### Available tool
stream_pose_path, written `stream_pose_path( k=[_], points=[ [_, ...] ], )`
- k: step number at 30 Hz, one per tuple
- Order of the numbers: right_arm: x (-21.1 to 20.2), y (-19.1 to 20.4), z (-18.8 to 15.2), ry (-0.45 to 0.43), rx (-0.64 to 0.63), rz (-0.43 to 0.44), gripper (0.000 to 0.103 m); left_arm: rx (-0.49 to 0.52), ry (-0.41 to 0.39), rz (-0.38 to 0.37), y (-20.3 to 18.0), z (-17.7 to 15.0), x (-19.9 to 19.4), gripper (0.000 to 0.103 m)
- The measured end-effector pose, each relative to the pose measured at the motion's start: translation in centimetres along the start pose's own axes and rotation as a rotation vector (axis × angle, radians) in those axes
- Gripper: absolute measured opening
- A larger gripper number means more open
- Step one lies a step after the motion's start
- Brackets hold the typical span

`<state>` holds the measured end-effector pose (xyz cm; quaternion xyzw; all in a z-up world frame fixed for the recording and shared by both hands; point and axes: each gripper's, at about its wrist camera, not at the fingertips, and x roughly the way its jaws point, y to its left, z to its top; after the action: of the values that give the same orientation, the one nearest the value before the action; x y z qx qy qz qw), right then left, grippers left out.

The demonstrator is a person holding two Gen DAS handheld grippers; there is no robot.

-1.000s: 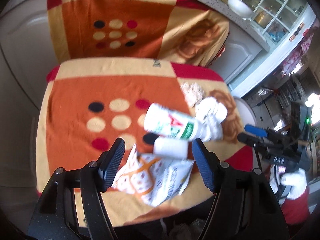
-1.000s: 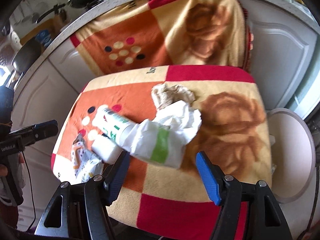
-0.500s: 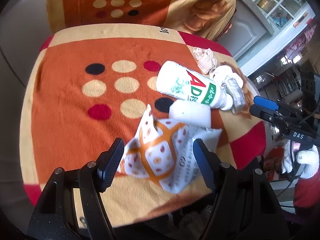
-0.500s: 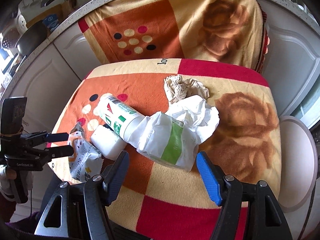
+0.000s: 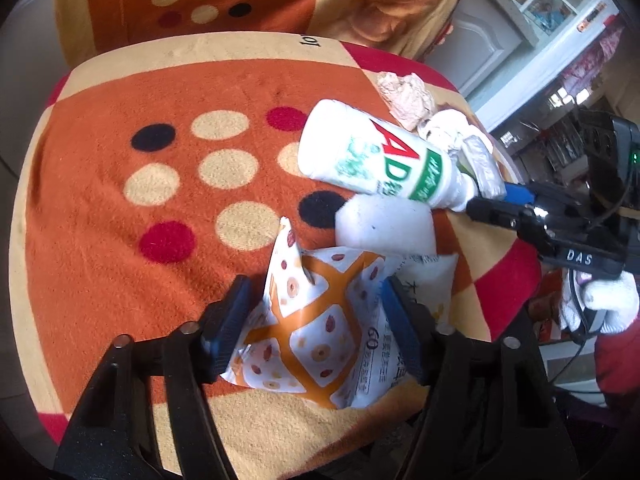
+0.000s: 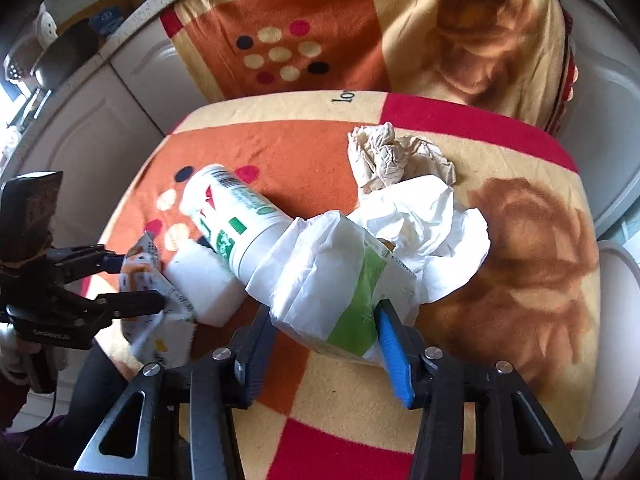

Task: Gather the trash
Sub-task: 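Grasp the patterned snack wrapper with the left tool while the right tool grasps the plastic bag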

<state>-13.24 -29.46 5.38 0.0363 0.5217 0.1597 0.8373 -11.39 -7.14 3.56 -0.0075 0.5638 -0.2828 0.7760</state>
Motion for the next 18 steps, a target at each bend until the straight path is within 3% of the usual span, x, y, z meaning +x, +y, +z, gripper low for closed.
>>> stream_pose_path(
  k=[3, 6, 18],
  points=[
    [-1.2, 0.1, -0.2, -0.037, -0.012, 0.019, 0.023, 0.026, -0.005, -0.009, -0.3, -0.3, -0.4, 0.045],
    [-2.4, 0.5, -0.3, -0.055, -0.041, 0.029, 0.017, 0.025, 0.001, -0.027, -0.5, -0.4, -0.9, 0.038],
    [-6.8, 0.8, -0.9, -0.126, -0.043, 0.063, 0.017, 0.043, -0.049, -0.067, -3.2, -0.4, -6.0, 0.033]
  ],
)
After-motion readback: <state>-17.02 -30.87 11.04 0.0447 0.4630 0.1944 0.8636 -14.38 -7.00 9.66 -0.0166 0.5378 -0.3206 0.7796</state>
